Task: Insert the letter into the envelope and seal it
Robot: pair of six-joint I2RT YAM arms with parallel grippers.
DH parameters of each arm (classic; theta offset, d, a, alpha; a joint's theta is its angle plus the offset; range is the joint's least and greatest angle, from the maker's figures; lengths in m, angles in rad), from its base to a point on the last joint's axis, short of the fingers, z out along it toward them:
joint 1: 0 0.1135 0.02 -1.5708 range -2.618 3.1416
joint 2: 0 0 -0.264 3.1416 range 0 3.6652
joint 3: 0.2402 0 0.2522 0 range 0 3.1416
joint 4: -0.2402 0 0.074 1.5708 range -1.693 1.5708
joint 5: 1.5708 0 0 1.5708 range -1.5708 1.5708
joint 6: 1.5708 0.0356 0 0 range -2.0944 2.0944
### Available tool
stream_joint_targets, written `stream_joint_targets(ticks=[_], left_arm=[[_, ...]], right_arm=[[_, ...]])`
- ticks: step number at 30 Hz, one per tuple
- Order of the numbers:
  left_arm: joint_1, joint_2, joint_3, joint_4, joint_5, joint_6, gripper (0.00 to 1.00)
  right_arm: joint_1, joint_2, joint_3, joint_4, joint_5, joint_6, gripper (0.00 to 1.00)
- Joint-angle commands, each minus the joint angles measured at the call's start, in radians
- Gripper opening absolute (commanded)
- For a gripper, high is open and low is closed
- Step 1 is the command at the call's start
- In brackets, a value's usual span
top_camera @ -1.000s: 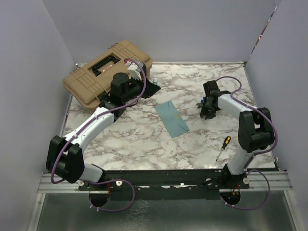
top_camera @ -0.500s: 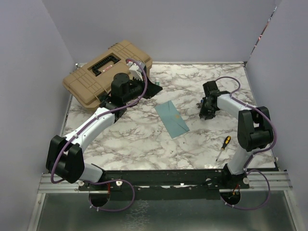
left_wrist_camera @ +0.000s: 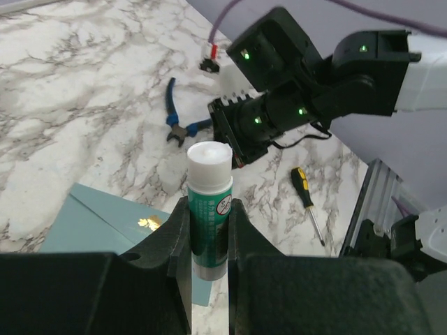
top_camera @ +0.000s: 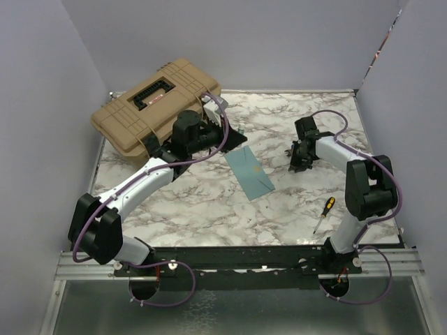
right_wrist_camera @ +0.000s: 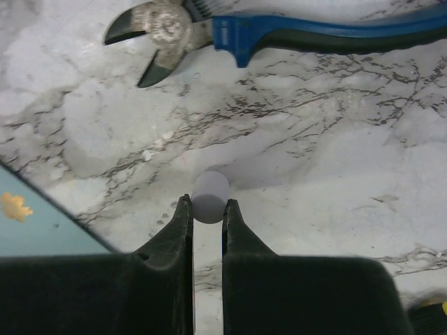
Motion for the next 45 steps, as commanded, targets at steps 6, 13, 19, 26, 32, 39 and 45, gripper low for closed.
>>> stream_joint_targets(ticks=[6, 13, 19, 26, 32, 39, 45], left_arm=[[-0.137, 0.074, 0.080, -0.147, -0.045, 0.271, 0.00], [-0.184, 0.132, 0.171, -0.309, -0.144, 0.549, 0.00], [-0.210, 0.122, 0.152, -0.318, -0.143, 0.712, 0.00], [-0.229, 0.123, 0.153, -0.318, -0.149, 0.745, 0.00], [-0.254, 0.123, 0.155, -0.319, -0.157, 0.742, 0.00], [-0.263, 0.124, 0.154, -0.319, -0.204, 0.744, 0.00], [-0.264, 0.124, 0.147, -0.316, -0.252, 0.750, 0.00]], right_arm=[[-0.008, -0.249, 0.044, 0.057, -0.411, -0.133, 0.00], [-0.008, -0.431, 0.023, 0.171, -0.853, -0.143, 0.00], [-0.008, -0.471, 0.032, 0.216, -1.060, -0.119, 0.00], [-0.008, -0.464, 0.035, 0.216, -1.094, -0.110, 0.00], [-0.008, -0.450, 0.035, 0.207, -1.068, -0.116, 0.00], [-0.008, -0.456, 0.040, 0.178, -0.998, -0.132, 0.00], [-0.008, -0.464, 0.050, 0.145, -0.928, -0.141, 0.00]])
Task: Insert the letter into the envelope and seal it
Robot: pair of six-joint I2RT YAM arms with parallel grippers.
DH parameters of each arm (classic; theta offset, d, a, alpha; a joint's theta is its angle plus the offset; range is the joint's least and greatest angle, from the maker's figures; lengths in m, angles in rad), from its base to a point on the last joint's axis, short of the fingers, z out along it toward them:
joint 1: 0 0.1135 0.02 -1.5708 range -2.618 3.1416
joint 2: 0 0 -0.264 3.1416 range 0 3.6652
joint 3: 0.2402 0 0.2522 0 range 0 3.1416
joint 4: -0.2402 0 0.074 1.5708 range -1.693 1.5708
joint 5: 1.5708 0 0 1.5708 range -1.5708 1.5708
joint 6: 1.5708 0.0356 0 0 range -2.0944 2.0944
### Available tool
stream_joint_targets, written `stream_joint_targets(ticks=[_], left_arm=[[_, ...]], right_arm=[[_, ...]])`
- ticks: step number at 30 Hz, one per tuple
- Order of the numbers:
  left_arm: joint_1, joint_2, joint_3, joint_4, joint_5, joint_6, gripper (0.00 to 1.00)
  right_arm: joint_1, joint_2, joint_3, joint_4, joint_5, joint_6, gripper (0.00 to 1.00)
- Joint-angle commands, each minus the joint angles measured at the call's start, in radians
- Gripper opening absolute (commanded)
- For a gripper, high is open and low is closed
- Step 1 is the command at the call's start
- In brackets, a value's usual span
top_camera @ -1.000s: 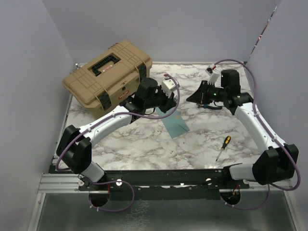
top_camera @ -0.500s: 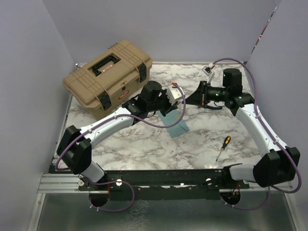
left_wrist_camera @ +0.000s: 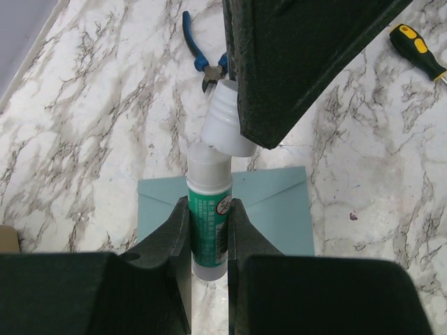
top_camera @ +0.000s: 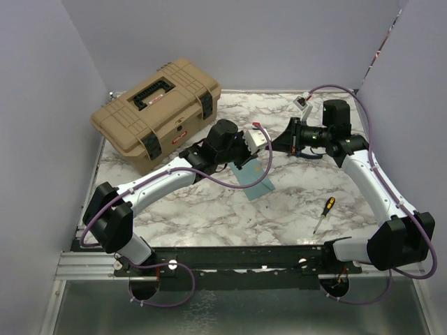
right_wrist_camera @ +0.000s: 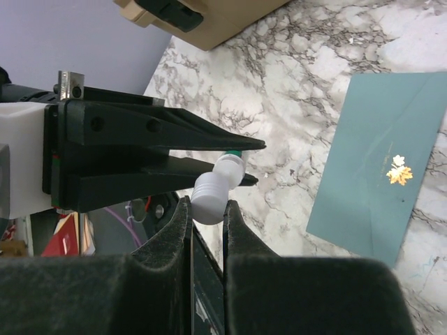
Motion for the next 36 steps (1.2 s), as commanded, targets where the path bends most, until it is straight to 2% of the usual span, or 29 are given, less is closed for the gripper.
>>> stream_joint_targets(ticks=[1, 28, 36], left_arm=[[-0.005, -0.006, 0.002, 0.003, -0.053, 0.021, 0.00], [-0.039, -0.006, 0.003, 0.069, 0.009, -0.008, 0.00], [-0.043, -0.008, 0.018, 0.041, -0.015, 0.140, 0.00]], right_arm=[[-0.004, -0.007, 0.036, -0.049, 0.073, -0.027, 0.00], [-0.004, 0.024, 0.021, 0.029, 0.004, 0.032, 0.00], [-0.002, 0.071, 0.091, -0.148, -0.049, -0.051, 0.00]])
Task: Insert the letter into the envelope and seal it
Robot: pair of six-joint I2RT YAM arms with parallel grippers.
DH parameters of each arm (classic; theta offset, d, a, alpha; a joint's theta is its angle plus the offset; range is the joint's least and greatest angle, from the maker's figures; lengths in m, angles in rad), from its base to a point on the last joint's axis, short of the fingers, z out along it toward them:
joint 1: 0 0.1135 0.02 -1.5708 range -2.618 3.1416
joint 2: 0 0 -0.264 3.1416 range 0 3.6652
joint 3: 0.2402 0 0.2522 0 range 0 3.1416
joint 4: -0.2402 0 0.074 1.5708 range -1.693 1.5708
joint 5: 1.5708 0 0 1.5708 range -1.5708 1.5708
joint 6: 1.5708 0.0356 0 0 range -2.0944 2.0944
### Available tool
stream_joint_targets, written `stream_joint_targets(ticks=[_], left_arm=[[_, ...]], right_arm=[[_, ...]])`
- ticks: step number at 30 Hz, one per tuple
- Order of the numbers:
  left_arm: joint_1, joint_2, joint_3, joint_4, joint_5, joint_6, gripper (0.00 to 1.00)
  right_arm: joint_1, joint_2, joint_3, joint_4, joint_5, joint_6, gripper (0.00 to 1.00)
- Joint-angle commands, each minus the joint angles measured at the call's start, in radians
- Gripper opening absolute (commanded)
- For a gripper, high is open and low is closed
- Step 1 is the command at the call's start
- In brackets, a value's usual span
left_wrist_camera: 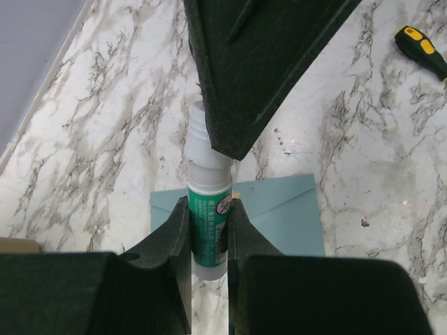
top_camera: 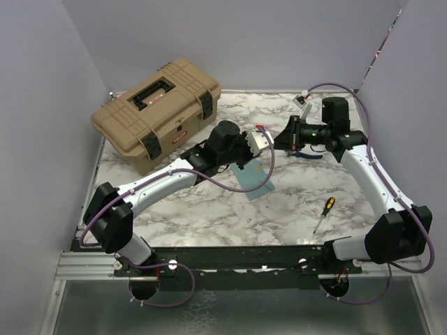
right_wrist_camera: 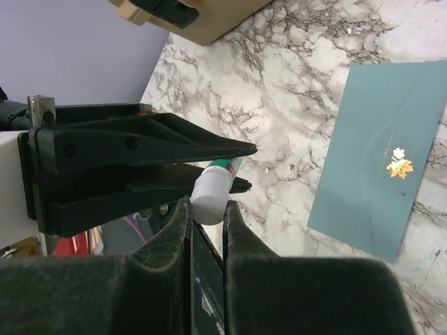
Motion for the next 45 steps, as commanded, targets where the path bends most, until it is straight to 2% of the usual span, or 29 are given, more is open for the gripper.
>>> stream_joint_targets(ticks=[1, 9, 18, 25, 29, 34, 45], left_arm=[[-0.021, -0.006, 0.026, 0.001, 0.012, 0.122, 0.00], [-0.048, 0.026, 0.076, -0.002, -0.009, 0.235, 0.00], [-0.056, 0.047, 0.130, 0.019, 0.001, 0.205, 0.00], [-0.075, 0.076, 0.198, 0.043, 0.014, 0.236, 0.00], [-0.090, 0.080, 0.201, 0.055, 0.016, 0.250, 0.00], [-0.120, 0.079, 0.201, 0.086, 0.008, 0.267, 0.00], [-0.148, 0.052, 0.176, 0.173, 0.088, 0.305, 0.00]], right_arm=[[0.001, 0.039, 0.067, -0.131, -0.047, -0.057, 0.00], [0.021, 0.083, 0.124, -0.246, 0.027, -0.053, 0.00], [0.041, 0.090, 0.098, -0.233, 0.101, 0.080, 0.00], [0.060, 0.096, 0.034, -0.244, 0.117, 0.160, 0.00], [0.071, 0.092, -0.005, -0.225, 0.140, 0.229, 0.00], [0.079, 0.066, -0.084, -0.124, 0.117, 0.354, 0.00], [0.078, 0.054, -0.148, -0.084, 0.076, 0.418, 0.00]])
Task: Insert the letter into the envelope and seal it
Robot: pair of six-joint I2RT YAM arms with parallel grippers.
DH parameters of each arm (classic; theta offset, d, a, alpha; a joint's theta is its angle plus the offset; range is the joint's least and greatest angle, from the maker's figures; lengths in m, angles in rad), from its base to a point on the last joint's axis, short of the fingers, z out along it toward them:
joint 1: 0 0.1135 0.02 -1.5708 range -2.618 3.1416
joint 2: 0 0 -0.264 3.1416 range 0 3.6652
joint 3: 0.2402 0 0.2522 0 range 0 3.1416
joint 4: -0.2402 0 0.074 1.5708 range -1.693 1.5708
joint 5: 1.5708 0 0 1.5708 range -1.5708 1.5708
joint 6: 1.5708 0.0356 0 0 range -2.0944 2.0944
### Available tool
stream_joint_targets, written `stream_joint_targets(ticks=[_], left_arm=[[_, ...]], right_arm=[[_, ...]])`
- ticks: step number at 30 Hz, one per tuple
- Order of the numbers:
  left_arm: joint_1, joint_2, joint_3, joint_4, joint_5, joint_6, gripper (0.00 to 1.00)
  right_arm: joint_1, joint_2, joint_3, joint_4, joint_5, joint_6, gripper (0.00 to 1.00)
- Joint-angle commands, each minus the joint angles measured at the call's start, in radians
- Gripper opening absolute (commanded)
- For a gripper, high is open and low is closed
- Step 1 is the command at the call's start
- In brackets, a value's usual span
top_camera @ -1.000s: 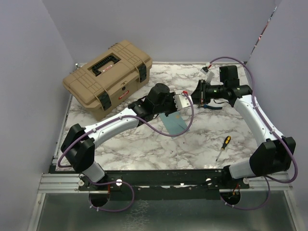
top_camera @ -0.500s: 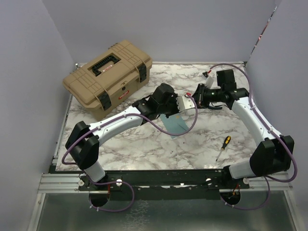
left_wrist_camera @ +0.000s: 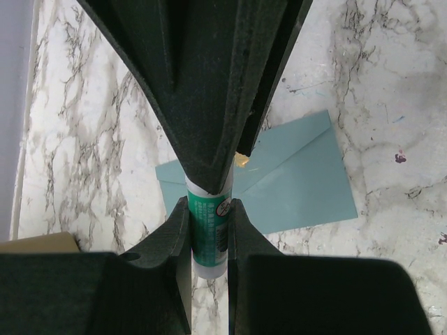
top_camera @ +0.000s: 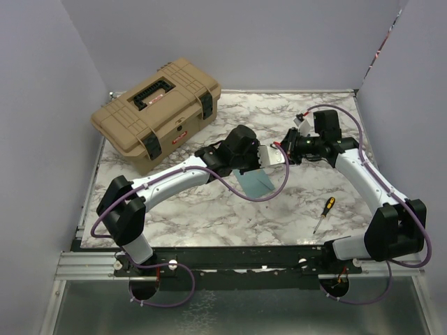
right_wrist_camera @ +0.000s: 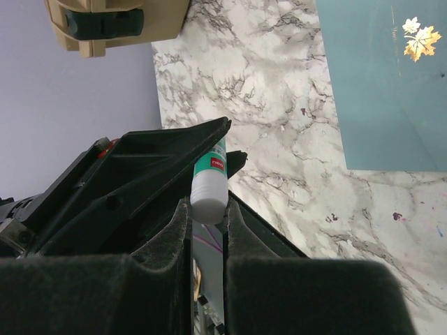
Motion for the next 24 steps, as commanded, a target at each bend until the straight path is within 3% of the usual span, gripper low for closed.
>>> stream_joint_targets(ticks=[1, 17, 24], left_arm=[[-0.080, -0.052, 0.060, 0.397, 0.193, 0.034, 0.00], [-0.087, -0.040, 0.067, 0.495, 0.314, -0.023, 0.00], [-0.087, -0.040, 0.073, 0.550, 0.388, -0.077, 0.00]], right_arm=[[0.057, 0.019, -0.052, -0.012, -0.045, 0.048, 0.00], [0.103, 0.085, -0.040, -0.035, -0.018, 0.058, 0.00], [0.107, 0.099, -0.069, 0.059, -0.091, 0.103, 0.00]])
